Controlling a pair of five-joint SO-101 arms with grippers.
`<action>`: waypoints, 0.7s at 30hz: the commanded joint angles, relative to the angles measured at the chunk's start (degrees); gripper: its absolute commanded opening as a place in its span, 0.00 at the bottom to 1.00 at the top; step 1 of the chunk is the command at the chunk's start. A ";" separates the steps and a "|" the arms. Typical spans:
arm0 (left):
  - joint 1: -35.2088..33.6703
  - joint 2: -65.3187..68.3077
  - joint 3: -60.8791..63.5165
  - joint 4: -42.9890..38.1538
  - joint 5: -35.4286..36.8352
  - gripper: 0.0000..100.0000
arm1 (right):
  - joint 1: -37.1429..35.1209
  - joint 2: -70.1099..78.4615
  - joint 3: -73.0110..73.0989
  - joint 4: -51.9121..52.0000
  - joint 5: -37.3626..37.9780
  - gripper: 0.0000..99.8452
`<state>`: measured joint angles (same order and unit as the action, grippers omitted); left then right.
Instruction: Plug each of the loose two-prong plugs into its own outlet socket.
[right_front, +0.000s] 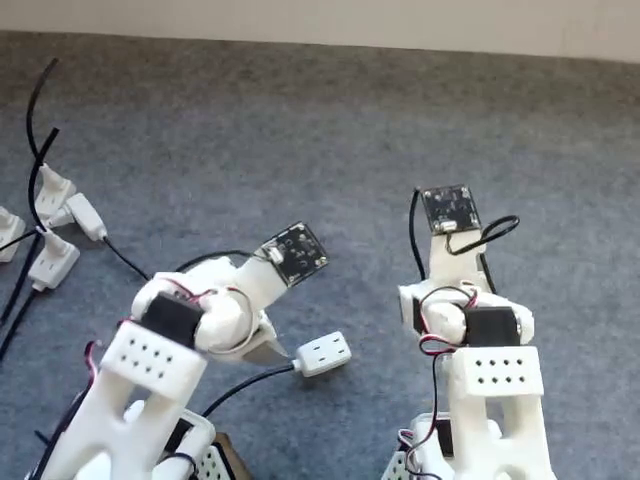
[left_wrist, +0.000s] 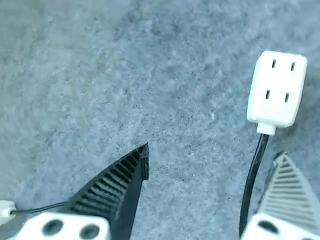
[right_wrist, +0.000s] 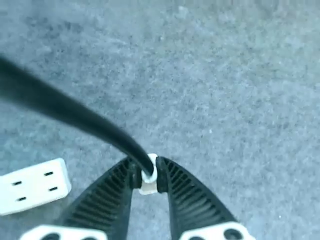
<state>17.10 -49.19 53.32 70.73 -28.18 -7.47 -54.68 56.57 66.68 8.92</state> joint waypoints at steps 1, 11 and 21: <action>2.24 11.65 -5.14 -2.73 -1.41 0.36 | 0.92 -1.19 0.75 -2.51 0.70 0.00; 13.93 42.51 -21.23 -3.69 -1.58 0.36 | 6.02 -1.63 2.33 -2.51 2.46 0.00; 13.93 50.24 -23.08 -3.78 -1.58 0.33 | 6.99 -1.63 3.30 -2.77 4.13 0.00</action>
<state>30.37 0.84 32.13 67.38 -29.41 -0.97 -55.12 60.26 64.84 12.53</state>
